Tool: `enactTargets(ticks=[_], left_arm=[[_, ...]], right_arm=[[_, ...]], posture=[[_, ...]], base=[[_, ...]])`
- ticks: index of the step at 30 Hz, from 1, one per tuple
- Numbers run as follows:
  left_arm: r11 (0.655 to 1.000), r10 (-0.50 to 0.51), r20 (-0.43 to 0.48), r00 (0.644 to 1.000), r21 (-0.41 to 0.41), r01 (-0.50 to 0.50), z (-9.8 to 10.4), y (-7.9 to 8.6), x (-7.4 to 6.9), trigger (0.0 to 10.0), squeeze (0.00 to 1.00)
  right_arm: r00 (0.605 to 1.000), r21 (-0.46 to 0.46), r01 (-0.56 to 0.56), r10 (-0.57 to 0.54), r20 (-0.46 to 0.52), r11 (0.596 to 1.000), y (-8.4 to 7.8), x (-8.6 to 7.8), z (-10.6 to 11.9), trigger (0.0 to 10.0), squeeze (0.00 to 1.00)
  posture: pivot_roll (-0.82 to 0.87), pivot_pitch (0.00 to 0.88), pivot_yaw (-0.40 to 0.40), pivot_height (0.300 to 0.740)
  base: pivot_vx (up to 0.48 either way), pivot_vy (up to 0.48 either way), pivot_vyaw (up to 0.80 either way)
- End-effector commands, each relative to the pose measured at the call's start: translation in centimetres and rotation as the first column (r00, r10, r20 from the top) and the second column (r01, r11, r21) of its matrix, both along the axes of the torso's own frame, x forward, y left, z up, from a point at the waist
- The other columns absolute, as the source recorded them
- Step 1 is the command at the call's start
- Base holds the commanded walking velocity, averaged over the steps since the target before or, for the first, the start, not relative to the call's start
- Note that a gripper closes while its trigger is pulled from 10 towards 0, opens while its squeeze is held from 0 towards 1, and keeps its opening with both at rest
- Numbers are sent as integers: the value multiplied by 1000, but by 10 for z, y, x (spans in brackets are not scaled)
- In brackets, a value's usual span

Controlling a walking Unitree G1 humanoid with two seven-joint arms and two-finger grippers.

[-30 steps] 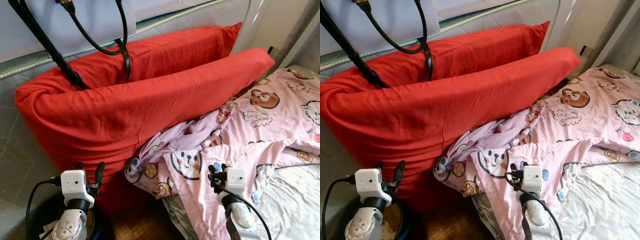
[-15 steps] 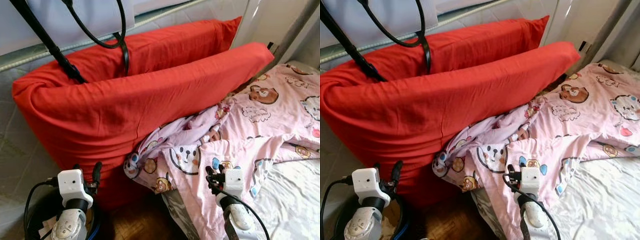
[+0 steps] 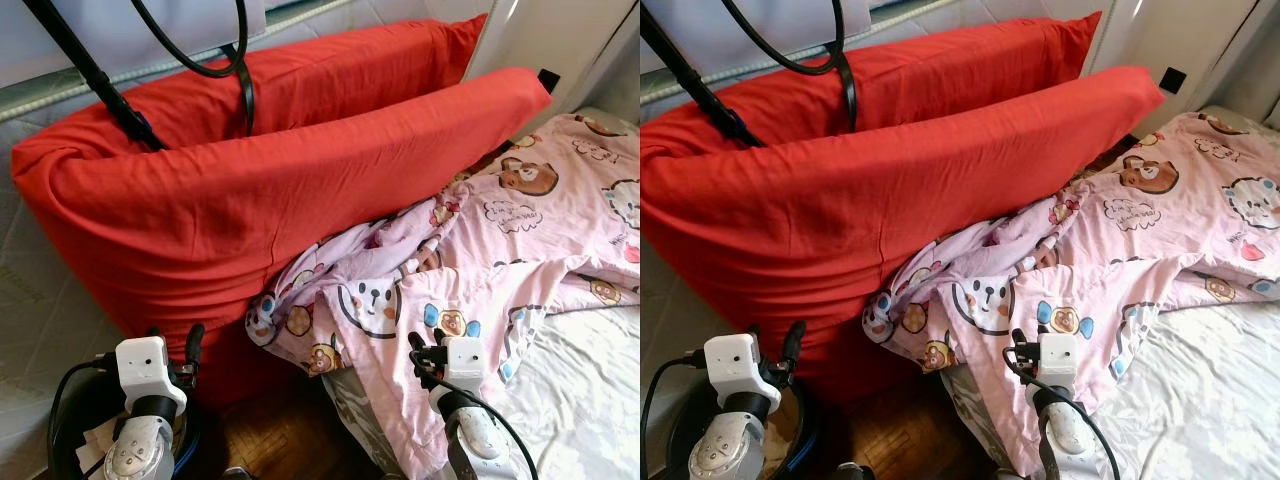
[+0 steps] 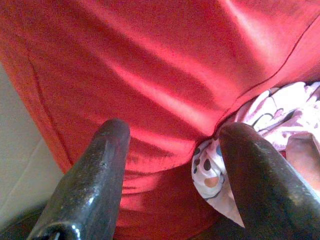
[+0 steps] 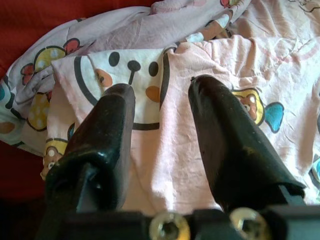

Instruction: Clean up the room

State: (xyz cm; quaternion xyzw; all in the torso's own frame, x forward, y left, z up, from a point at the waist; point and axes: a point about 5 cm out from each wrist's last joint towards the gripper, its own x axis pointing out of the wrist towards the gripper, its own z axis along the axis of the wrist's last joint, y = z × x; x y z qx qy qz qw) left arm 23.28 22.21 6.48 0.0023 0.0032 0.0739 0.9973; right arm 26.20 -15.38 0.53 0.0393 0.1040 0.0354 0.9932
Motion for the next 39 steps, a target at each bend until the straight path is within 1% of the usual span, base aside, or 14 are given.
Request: enactTargets(ticks=[1,3,6,9,17,20,21,23,24,26,39], left_arm=[[1000,2,-20,1000,9,-2,-2,0,-4,10000,0],[1000,1,-21,1000,10,-1,-2,0,-4,10000,0],[1000,1,-24,1000,12,-1,-1,1,-3,10000,0],[1000,0,-25,1000,14,1,-1,1,-3,10000,0],[1000,-1,-27,1000,22,1,0,1,-2,10000,0],[1000,-1,-30,1000,24,2,0,1,-2,10000,0],[1000,-1,-30,1000,24,2,0,2,-2,10000,0],[1000,-2,-30,1000,25,3,0,2,-2,10000,0],[1000,-3,-29,1000,25,3,0,1,-2,10000,0],[1000,-3,-30,1000,26,3,0,1,-2,10000,0],[1000,-2,-36,999,31,3,0,2,-1,10000,0]], right_arm=[[1000,2,5,-5,-14,1000,-1,-3,-2,10000,0],[999,-6,1,-1,-36,1000,0,-3,-4,10000,0],[999,-4,-3,3,-35,1000,1,-2,-4,10000,0],[1000,13,3,-2,-14,1000,1,-2,-2,10000,0],[999,8,-4,4,-32,1000,2,-2,-4,10000,0],[997,-6,-26,26,-76,1000,5,-2,-8,10000,0],[997,0,-31,31,-77,1000,6,-2,-8,10000,0],[997,3,-32,32,-64,999,6,-2,-7,10000,0],[998,7,-34,35,-45,999,7,-2,-6,10000,0],[999,22,-26,27,-37,999,6,-3,-5,10000,0],[998,23,-34,35,-54,999,7,-3,-8,10000,0]], posture=[[35,213,-27,680],[35,214,-26,680],[36,214,-23,660],[37,215,-22,660],[41,217,-19,660],[41,217,-19,660],[41,218,-17,650],[41,218,-17,645],[41,218,-17,635],[41,218,-17,635],[47,218,-14,635]], base=[[0,0,0],[0,0,0],[0,0,0],[0,0,0],[0,0,0],[0,0,0],[0,0,0],[0,0,0],[0,0,0],[0,0,0],[0,0,0]])
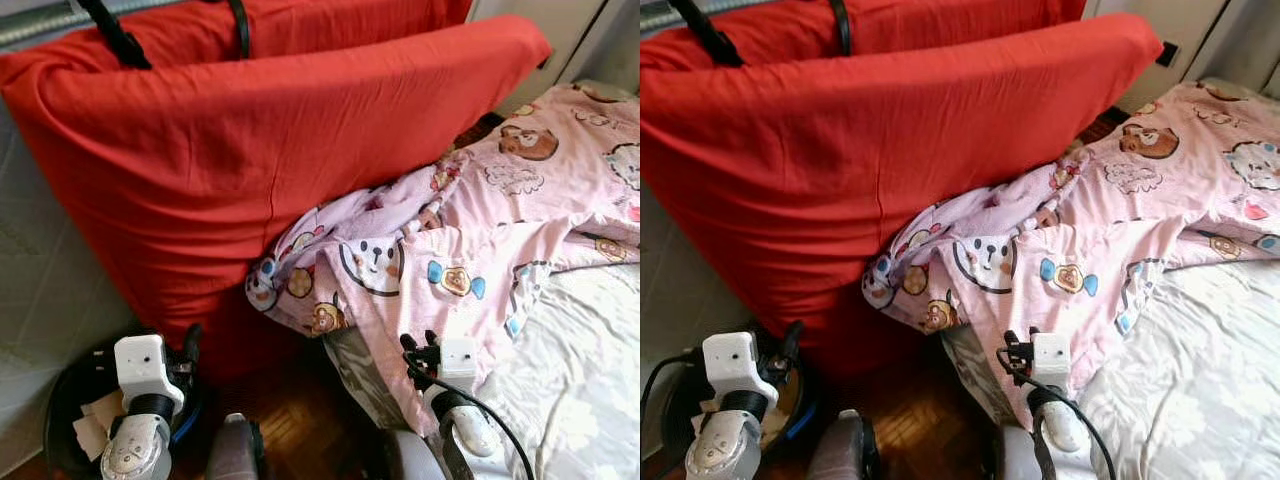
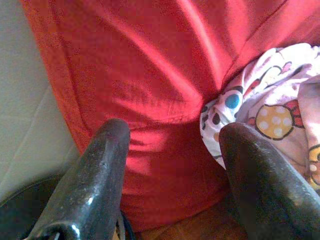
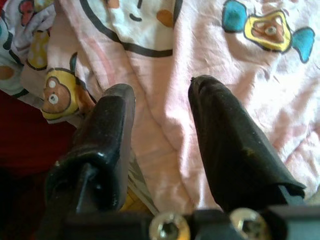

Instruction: Clean up the room

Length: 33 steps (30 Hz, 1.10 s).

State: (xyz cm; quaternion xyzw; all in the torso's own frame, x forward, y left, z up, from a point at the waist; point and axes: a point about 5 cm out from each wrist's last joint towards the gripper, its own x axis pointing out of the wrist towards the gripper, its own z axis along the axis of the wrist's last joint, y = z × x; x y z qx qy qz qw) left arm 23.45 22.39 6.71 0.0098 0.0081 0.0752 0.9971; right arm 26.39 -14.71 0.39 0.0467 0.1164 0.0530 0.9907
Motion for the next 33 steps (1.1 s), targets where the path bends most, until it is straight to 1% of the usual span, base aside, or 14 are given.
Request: enactTargets(ticks=[1,6,11,12,16,17,19,33], left_arm=[[1000,-4,-25,1000,17,5,-2,0,-2,10000,0],[1000,-3,-26,1000,17,4,-2,0,-2,10000,0],[1000,-2,-26,1000,17,3,-2,1,-2,10000,0],[1000,-2,-27,1000,17,3,-2,1,-3,10000,0],[1000,-3,-27,1000,19,3,-2,1,-3,10000,0],[1000,-3,-27,1000,19,4,-2,1,-2,10000,0],[1000,-4,-27,1000,20,5,-1,1,-2,10000,0],[1000,-9,-29,1000,25,10,0,1,-2,10000,0]], right_arm=[[1000,4,0,1,-31,1000,1,-4,-6,10000,0],[999,4,-1,1,-35,1000,1,-4,-6,10000,0],[998,-4,1,-1,-59,1000,2,-4,-10,10000,0],[995,-17,-10,8,-100,1000,3,-5,-14,10000,0],[996,-10,-12,11,-88,1000,3,-5,-13,10000,0],[998,7,-8,8,-60,1000,4,-5,-11,10000,0],[998,11,-5,5,-57,1000,4,-5,-11,10000,0],[996,13,-10,11,-90,1000,6,-5,-15,10000,0]], posture=[[47,218,-14,635],[48,217,-14,635],[51,217,-13,635],[51,217,-13,635],[51,217,-13,610],[51,217,-10,610],[52,217,-9,610],[59,221,0,610]], base=[[0,0,0],[0,0,0],[0,0,0],[0,0,0],[0,0,0],[0,0,0],[0,0,0],[0,0,0]])
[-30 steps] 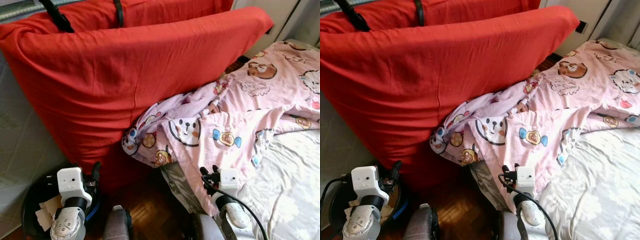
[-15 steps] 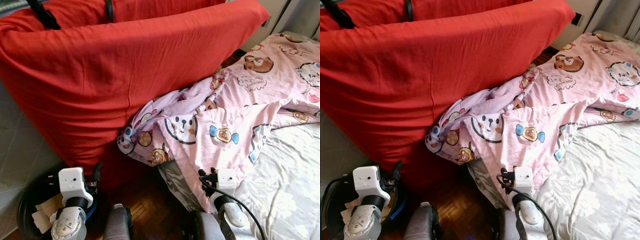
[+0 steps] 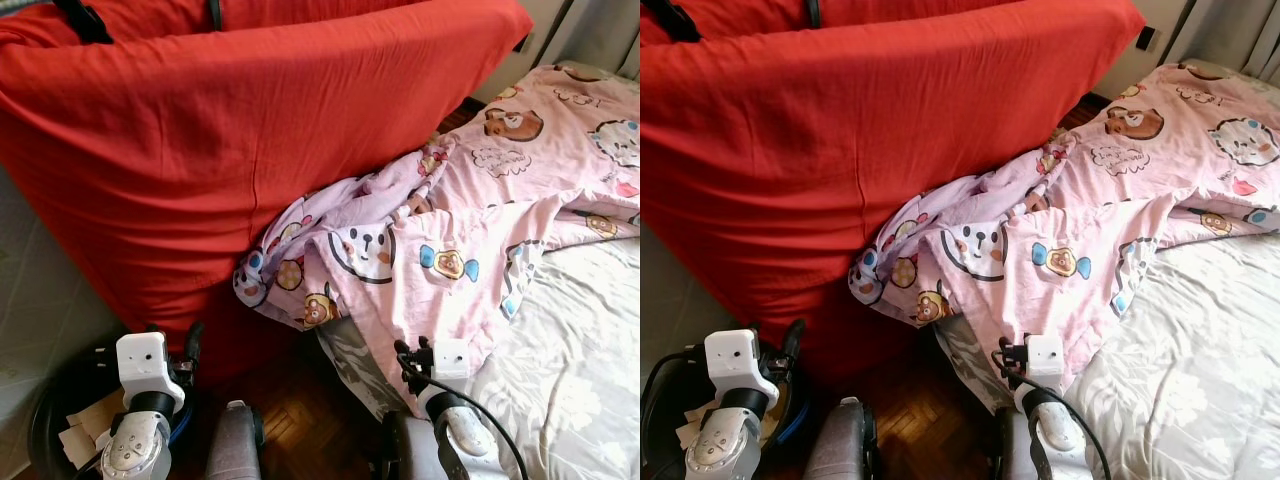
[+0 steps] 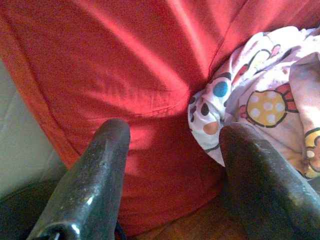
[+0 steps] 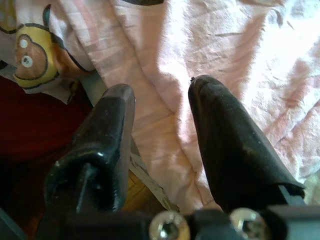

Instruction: Clean up the room

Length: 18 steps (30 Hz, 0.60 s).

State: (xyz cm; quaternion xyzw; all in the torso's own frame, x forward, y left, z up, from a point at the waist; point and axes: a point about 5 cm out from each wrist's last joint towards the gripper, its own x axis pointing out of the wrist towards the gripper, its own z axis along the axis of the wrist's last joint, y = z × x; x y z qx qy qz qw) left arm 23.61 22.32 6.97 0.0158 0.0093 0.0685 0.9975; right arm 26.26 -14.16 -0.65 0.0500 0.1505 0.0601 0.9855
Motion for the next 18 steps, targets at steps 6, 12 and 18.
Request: enactTargets(ticks=[6,12,18], left_arm=[[1000,4,-25,1000,16,-4,-2,3,-4,10000,0],[1000,5,-27,1000,18,-4,-2,3,-4,10000,0],[1000,1,-26,1000,18,0,-2,2,-3,10000,0]], right_arm=[[995,-22,17,-19,-98,1000,2,-4,-12,10000,0],[998,-2,23,-23,-60,1000,2,-4,-10,10000,0],[998,0,27,-27,-62,1000,2,-3,-10,10000,0]], posture=[[65,223,4,605],[66,225,7,580],[66,226,8,580]], base=[[0,0,0],[0,0,0],[0,0,0]])
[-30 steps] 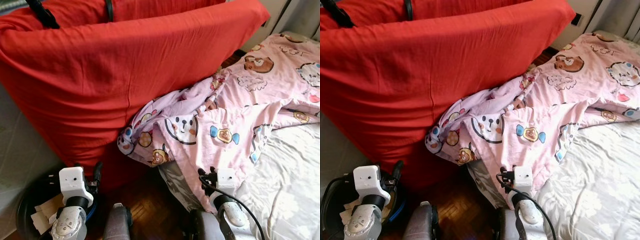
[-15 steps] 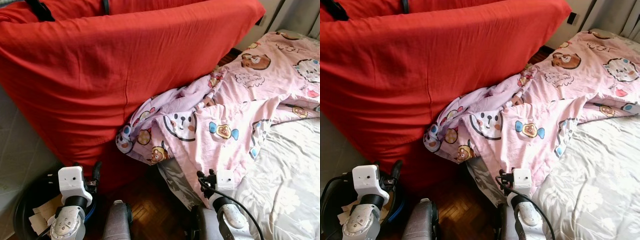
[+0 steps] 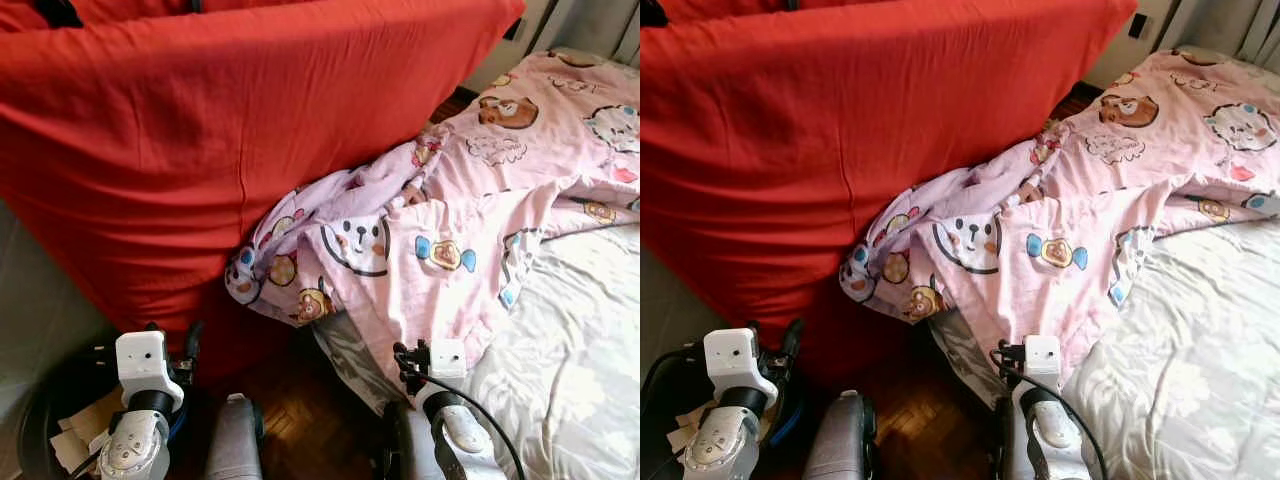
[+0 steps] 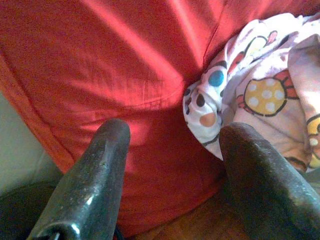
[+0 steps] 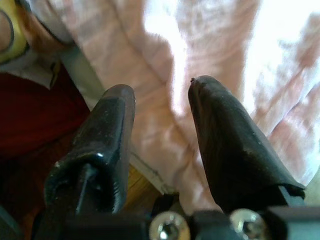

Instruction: Clean up the room

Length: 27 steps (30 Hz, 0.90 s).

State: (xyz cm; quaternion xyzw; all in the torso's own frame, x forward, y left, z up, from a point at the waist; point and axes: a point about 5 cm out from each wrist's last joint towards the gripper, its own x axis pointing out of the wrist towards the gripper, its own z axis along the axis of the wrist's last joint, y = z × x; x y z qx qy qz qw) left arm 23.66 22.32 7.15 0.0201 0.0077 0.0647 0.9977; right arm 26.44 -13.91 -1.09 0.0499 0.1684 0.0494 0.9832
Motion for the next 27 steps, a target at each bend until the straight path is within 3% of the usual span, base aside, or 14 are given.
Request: enactTargets(ticks=[1,6,10,12,13,14,19,27], left_arm=[[1000,7,-28,1000,9,-7,-3,2,-4,10000,0],[1000,7,-30,1000,8,-6,-4,2,-4,10000,0],[1000,7,-30,1000,8,-7,-4,2,-4,10000,0],[1000,8,-31,999,8,-8,-4,2,-4,10000,0],[1000,8,-31,999,9,-8,-4,2,-4,10000,0],[1000,8,-32,999,9,-8,-4,2,-4,10000,0],[1000,7,-32,999,11,-7,-3,2,-5,10000,0],[1000,12,-33,999,15,-11,-2,5,-7,10000,0]], right_arm=[[1000,6,9,-9,-25,1000,0,-4,-5,10000,0],[999,16,38,-37,-31,999,-1,-1,-4,10000,0],[985,59,156,-151,-83,986,-9,1,-7,10000,0],[959,72,255,-243,-143,964,-17,0,-11,10000,0],[952,73,275,-260,-164,959,-18,0,-13,10000,235],[946,83,291,-273,-174,953,-19,-1,-14,10000,1000],[903,131,384,-342,-261,914,-24,-1,-19,10000,1000],[900,146,397,-354,-254,906,-21,9,-12,10000,1000]], posture=[[65,226,9,580],[68,227,10,580],[70,228,11,580],[71,229,12,580],[71,229,12,580],[71,229,12,580],[75,233,19,580],[89,241,22,580]], base=[[0,0,0],[0,0,0],[0,0,0],[0,0,0],[0,0,0],[0,0,0],[0,0,0],[0,0,0]])
